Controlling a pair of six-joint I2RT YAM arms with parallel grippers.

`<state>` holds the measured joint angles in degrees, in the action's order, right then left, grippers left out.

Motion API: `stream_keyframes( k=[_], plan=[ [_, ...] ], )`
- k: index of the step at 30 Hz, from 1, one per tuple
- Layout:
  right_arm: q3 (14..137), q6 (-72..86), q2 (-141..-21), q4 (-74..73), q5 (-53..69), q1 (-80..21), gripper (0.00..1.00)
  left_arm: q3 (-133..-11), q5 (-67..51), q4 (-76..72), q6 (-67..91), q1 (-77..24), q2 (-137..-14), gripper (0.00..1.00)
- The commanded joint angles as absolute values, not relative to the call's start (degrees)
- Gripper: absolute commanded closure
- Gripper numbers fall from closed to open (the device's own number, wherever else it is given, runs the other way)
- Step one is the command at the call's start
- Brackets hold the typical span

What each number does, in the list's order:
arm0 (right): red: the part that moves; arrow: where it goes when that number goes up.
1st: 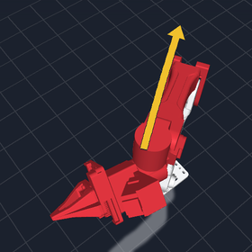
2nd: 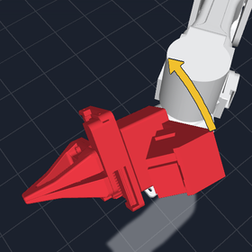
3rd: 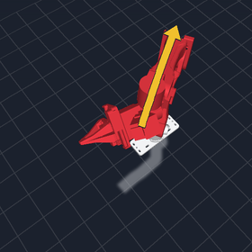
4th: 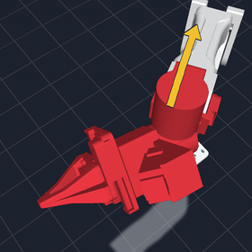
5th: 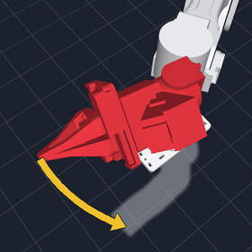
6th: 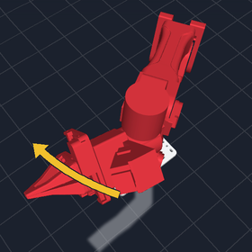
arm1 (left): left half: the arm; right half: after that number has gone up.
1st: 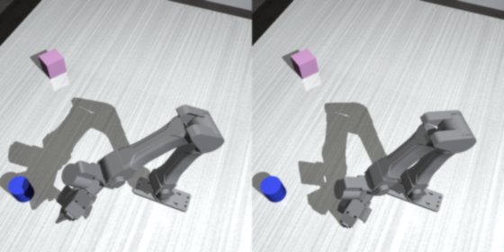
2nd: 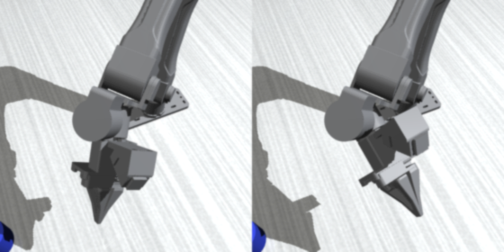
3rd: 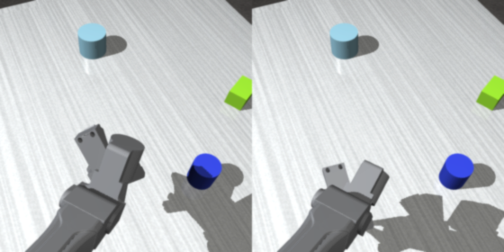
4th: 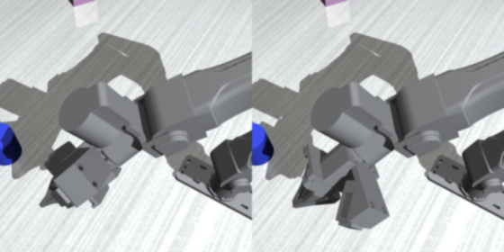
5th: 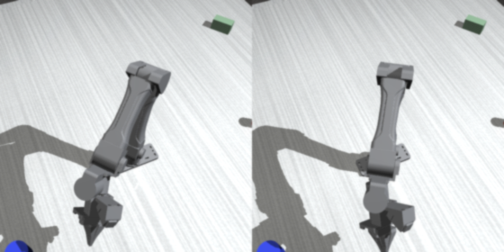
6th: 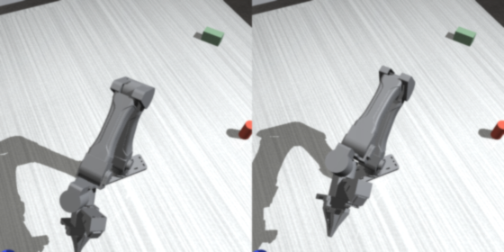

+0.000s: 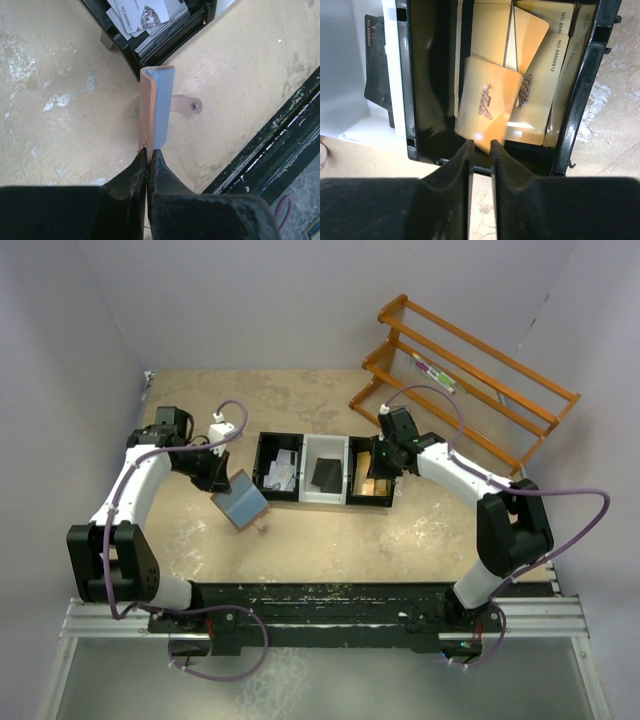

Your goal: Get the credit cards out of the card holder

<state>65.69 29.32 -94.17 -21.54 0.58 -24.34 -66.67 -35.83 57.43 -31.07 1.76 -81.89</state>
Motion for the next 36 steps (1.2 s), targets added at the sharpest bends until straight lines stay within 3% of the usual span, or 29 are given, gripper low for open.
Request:
stream_keyframes(
  k=[1,6,10,12,14,15,16,17,20,21,25,31,36],
  plan=[
    [69.14,28.97,-93.4,-22.37,-2.47,-24.1,0.72,-65.89,-35.32,53.16,-31.48,1.58,-81.22,1.0],
    [68.54,29.72,-89.2,-23.65,-6.18,-24.13,0.47,-65.57,-35.99,52.3,-31.2,1.58,-78.53,1.0],
    [67.04,30.21,-82.28,-23.71,-9.28,-24.09,0.13,-65.32,-35.31,52.27,-31.99,1.56,-77.31,1.0],
    [66.42,30.82,-78.71,-23.62,-11.24,-24.08,0.05,-64.63,-33.77,51.26,-32.32,1.59,-77.16,1.0],
    [66.0,31.38,-75.56,-23.85,-13.06,-24.1,0.03,-63.67,-31.69,49.46,-32.09,1.6,-77.08,1.0],
    [65.68,31.86,-74.1,-24.0,-14.12,-24.11,0.02,-63.26,-30.48,48.44,-31.96,1.58,-77.08,0.91],
    [65.33,32.18,-72.7,-23.99,-15.02,-24.16,0.01,-63.03,-29.65,47.56,-31.64,1.58,-77.01,0.73],
    [64.68,32.51,-71.32,-23.87,-16.08,-24.14,0.01,-62.82,-28.95,46.99,-31.64,1.65,-77.08,0.63],
    [63.18,34.33,-67.43,-24.39,-21.3,-24.13,0.0,-62.74,-26.0,45.62,-31.67,1.82,-77.68,0.55],
    [62.5,35.33,-66.16,-24.74,-24.16,-24.14,0.0,-62.55,-24.45,44.86,-31.72,2.11,-77.96,0.48],
    [60.12,40.51,-59.89,-26.76,-37.08,-24.01,0.0,-60.94,-22.06,40.45,-32.35,5.99,-77.8,0.02],
    [49.77,47.64,-51.34,-24.65,-54.06,-23.93,0.0,-59.82,-23.57,34.63,-27.85,9.52,-75.5,0.01],
    [39.78,36.9,-49.03,-8.78,-61.44,-23.97,0.0,-52.88,-26.71,18.14,-18.41,12.55,-70.98,0.01]
  ],
)
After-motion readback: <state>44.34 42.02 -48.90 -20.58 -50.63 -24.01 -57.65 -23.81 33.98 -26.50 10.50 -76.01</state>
